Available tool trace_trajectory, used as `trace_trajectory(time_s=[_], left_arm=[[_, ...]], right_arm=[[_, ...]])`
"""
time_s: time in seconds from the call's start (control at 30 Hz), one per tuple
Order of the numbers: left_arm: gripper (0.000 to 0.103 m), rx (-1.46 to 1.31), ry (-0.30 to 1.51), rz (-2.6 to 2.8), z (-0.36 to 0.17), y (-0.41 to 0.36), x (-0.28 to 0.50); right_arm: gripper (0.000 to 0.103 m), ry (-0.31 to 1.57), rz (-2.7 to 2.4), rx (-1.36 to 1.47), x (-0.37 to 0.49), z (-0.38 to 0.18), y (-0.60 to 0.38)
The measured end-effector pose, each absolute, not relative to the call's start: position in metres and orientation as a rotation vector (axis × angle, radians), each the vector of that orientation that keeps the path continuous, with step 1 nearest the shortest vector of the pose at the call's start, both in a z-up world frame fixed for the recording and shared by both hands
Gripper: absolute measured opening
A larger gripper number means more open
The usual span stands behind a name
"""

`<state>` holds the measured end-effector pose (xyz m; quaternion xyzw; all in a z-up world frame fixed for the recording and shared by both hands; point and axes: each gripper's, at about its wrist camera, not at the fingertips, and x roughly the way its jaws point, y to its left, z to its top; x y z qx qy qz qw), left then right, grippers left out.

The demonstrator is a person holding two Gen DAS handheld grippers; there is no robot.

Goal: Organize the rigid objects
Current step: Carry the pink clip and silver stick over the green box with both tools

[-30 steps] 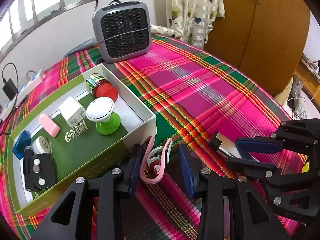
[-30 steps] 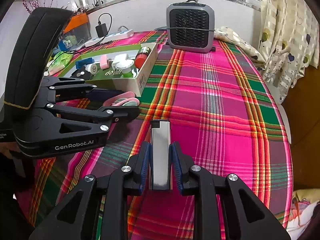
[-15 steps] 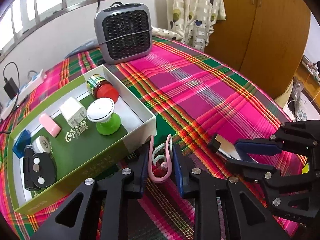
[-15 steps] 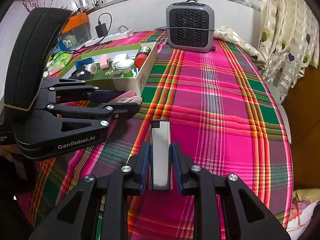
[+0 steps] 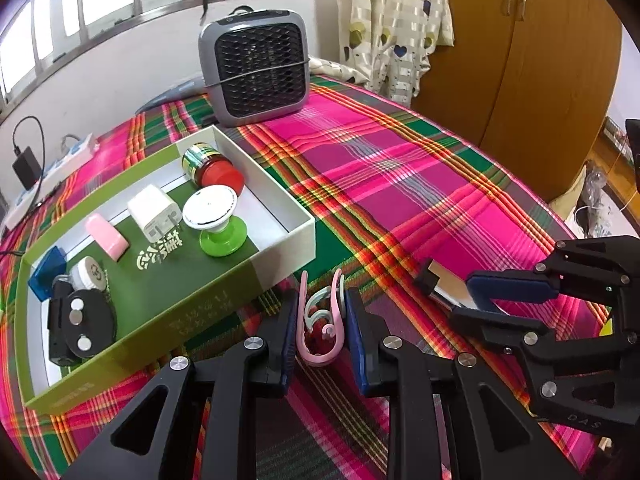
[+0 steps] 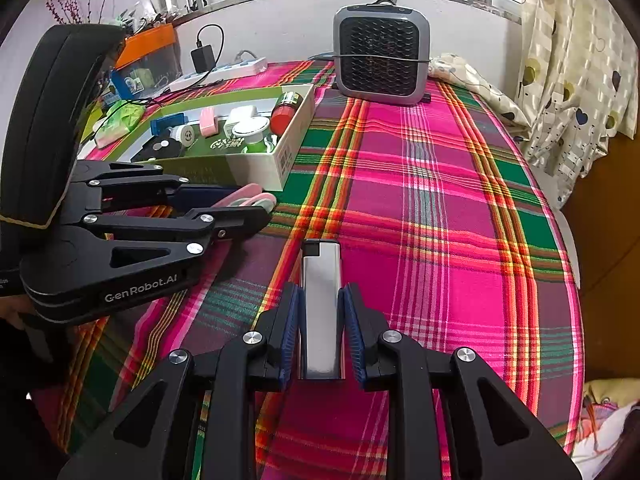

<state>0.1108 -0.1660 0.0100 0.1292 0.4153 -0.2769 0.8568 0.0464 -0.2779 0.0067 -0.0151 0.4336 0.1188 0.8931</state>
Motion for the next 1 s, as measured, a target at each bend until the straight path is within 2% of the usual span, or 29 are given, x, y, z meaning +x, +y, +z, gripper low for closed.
trace_trajectory(time_s=[1.0], left_arm=[[0.022,0.12,0.808,-0.474,0.041,-0.105,0.077]], right_arm=[[0.025,0.83,0.28,-0.034,0.035,0.03,-0.257]])
